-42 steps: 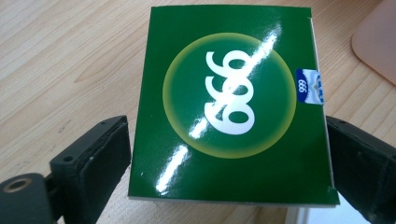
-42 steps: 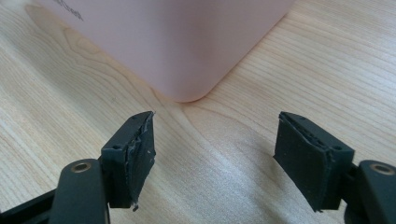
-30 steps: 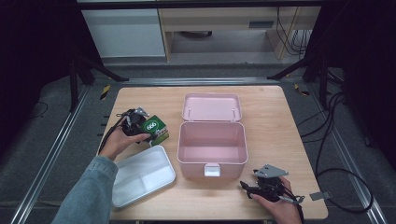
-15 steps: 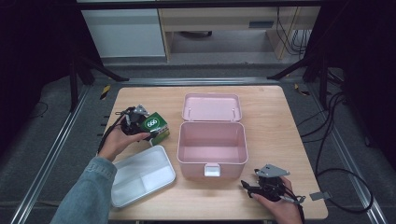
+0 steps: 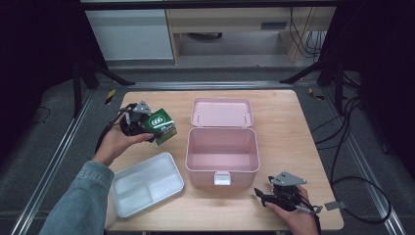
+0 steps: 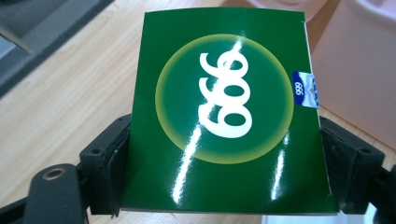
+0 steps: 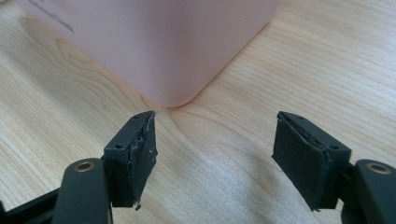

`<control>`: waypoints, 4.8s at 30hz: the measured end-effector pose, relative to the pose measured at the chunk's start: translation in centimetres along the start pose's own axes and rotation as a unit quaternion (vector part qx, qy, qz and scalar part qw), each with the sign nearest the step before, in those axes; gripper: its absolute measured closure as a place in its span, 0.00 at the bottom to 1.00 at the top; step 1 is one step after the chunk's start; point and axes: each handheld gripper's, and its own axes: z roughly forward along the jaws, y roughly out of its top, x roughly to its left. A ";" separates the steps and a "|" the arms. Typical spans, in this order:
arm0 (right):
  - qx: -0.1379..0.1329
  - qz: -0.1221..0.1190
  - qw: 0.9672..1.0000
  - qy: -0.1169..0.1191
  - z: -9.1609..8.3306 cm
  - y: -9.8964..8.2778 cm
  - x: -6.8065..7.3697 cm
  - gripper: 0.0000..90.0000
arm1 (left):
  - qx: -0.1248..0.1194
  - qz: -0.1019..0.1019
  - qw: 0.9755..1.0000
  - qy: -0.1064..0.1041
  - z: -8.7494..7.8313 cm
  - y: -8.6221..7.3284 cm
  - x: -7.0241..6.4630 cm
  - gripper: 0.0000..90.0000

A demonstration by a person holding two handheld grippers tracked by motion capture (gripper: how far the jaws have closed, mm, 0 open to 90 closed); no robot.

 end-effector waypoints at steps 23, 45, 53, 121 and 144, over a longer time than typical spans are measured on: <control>-0.002 -0.001 1.000 -0.005 0.0 0.2 -0.2 0.34 | -0.024 0.019 1.000 0.005 -3.7 2.3 0.5 0.19; 0.006 -0.001 1.000 -0.023 0.1 0.0 -0.7 0.35 | -0.055 0.080 0.995 -0.020 -8.7 8.1 -3.2 0.19; 0.001 -0.001 1.000 -0.025 -0.1 0.0 -0.7 0.35 | -0.047 0.110 0.992 -0.040 -7.2 10.7 -4.7 0.19; -0.019 0.016 0.998 -0.050 -2.3 -1.0 -1.4 0.38 | -0.020 0.234 0.943 -0.237 8.7 16.6 -15.3 0.19; -0.019 0.018 0.998 -0.051 -2.5 -1.0 -1.5 0.38 | -0.010 0.221 0.942 -0.254 11.7 14.7 -15.7 0.18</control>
